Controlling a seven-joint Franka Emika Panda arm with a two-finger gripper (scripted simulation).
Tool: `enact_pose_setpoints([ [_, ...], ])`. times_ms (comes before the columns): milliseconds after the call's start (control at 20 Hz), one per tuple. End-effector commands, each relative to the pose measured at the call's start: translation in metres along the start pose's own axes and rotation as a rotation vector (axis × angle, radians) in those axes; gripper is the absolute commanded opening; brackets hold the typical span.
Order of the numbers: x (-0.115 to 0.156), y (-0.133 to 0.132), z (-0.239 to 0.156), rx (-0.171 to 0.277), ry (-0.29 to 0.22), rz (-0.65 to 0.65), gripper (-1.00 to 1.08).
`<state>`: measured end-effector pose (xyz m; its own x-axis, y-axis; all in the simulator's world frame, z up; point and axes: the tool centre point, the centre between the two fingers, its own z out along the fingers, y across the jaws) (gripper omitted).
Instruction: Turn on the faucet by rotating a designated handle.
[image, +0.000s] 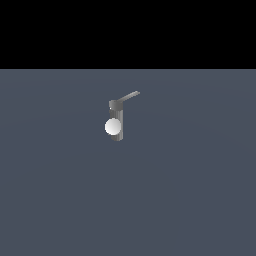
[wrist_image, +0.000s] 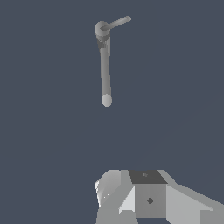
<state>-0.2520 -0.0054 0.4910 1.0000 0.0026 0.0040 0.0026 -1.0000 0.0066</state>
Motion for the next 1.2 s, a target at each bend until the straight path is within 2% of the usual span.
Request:
enact_pose_setpoints([
  [0, 0.0, 0.0, 0.0, 0.0, 0.0, 0.0, -1.0],
  [500, 0.003, 0.004, -0.012, 0.031, 0.035, -0.025, -1.0],
  [850, 0.007, 0.004, -0.012, 0.032, 0.033, -0.012, -1.0],
  [1150, 0.024, 0.004, -0.01, 0.042, 0.029, 0.042, -1.0],
])
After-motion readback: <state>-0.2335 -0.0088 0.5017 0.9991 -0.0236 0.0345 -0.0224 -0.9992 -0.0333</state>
